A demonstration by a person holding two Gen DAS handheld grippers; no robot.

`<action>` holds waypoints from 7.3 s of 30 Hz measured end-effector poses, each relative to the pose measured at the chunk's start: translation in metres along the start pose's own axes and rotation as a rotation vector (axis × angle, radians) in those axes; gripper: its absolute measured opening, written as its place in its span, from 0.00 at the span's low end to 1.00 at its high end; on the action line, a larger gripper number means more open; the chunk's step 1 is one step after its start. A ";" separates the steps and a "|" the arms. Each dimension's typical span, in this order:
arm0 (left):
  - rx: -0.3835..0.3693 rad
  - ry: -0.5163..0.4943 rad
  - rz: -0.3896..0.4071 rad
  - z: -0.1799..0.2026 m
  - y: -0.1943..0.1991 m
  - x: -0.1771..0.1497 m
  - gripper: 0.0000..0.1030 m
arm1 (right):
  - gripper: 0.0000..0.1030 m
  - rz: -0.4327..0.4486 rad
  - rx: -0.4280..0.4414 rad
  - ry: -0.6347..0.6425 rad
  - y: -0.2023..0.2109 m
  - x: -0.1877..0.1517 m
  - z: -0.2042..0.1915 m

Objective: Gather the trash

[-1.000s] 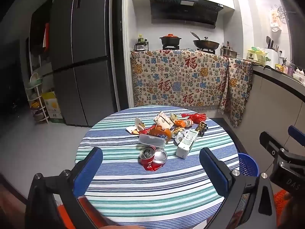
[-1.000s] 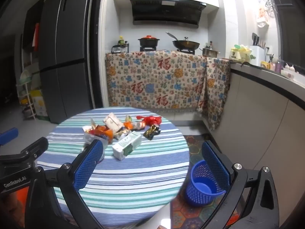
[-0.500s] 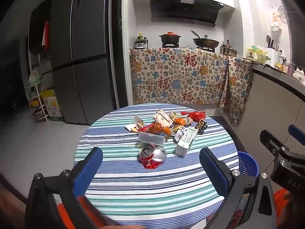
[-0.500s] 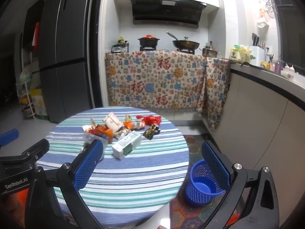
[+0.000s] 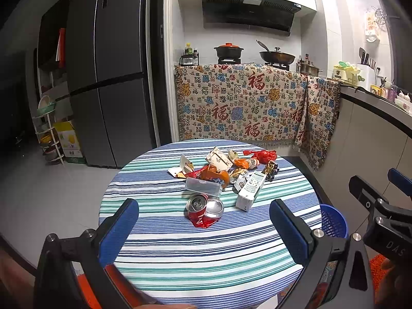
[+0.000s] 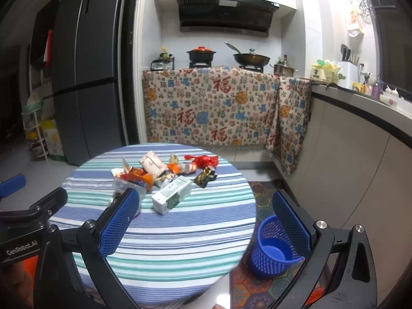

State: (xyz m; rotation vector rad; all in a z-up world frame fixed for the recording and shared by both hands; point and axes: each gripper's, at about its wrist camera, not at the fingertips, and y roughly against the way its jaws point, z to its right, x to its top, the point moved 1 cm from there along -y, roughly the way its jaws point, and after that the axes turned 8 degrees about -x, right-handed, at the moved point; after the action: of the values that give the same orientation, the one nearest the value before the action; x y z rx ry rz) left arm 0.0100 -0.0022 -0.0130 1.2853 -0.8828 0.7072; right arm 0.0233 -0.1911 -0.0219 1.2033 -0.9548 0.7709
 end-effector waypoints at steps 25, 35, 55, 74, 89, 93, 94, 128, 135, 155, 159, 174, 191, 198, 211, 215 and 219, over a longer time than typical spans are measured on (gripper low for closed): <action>-0.004 -0.001 0.004 0.002 0.000 0.000 1.00 | 1.00 0.001 -0.005 0.004 0.000 0.001 -0.002; -0.004 0.000 0.003 0.001 0.001 0.001 1.00 | 1.00 0.001 -0.004 0.007 0.000 0.002 -0.003; -0.006 0.001 0.002 0.002 0.001 0.002 1.00 | 1.00 0.002 -0.005 0.008 0.000 0.002 -0.002; -0.017 0.003 -0.002 0.010 0.007 0.000 1.00 | 1.00 0.001 -0.006 0.008 -0.001 0.002 -0.003; -0.019 0.010 -0.015 0.001 0.003 -0.002 1.00 | 1.00 -0.001 -0.006 0.007 -0.002 0.000 -0.003; -0.006 0.024 -0.029 -0.011 -0.006 -0.005 1.00 | 1.00 -0.001 -0.006 0.008 -0.002 -0.001 -0.002; 0.002 0.027 -0.035 -0.014 -0.009 -0.007 1.00 | 1.00 -0.003 -0.008 0.010 -0.003 -0.001 -0.002; -0.281 0.080 -0.386 -0.091 -0.254 -0.041 0.97 | 1.00 -0.185 0.018 0.112 -0.122 -0.066 -0.037; -0.365 0.153 -0.427 -0.101 -0.262 -0.047 0.53 | 1.00 -0.227 0.032 0.105 -0.148 -0.064 -0.046; -0.321 0.143 -0.358 -0.086 -0.198 -0.054 0.51 | 0.48 -0.653 0.180 -0.084 -0.291 -0.038 -0.083; -0.334 0.114 -0.349 -0.072 -0.193 -0.056 0.51 | 0.47 -0.680 0.251 -0.015 -0.269 -0.047 -0.059; -0.316 0.079 -0.340 -0.030 -0.195 -0.067 0.51 | 0.46 -0.678 0.294 0.140 -0.236 -0.056 -0.030; -0.313 0.037 -0.341 -0.009 -0.197 -0.061 0.51 | 0.42 -0.669 0.254 0.144 -0.254 -0.041 -0.013; -0.401 -0.005 -0.353 0.042 -0.204 -0.034 0.51 | 0.42 -0.594 0.239 0.069 -0.249 -0.011 0.050; -0.630 -0.162 -0.396 0.244 -0.281 0.013 0.51 | 0.43 -0.591 0.001 -0.125 -0.314 -0.012 0.241; -0.650 -0.205 -0.437 0.295 -0.323 0.002 0.51 | 0.43 -0.608 -0.020 -0.175 -0.337 -0.033 0.283; -0.651 -0.220 -0.485 0.331 -0.361 -0.017 0.51 | 0.43 -0.623 -0.039 -0.209 -0.352 -0.054 0.318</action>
State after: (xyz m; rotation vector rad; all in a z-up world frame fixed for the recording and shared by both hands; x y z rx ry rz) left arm 0.2566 -0.3868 -0.1900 0.9303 -0.8349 -0.1131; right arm 0.2538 -0.5744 -0.1871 1.4612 -0.6928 0.1326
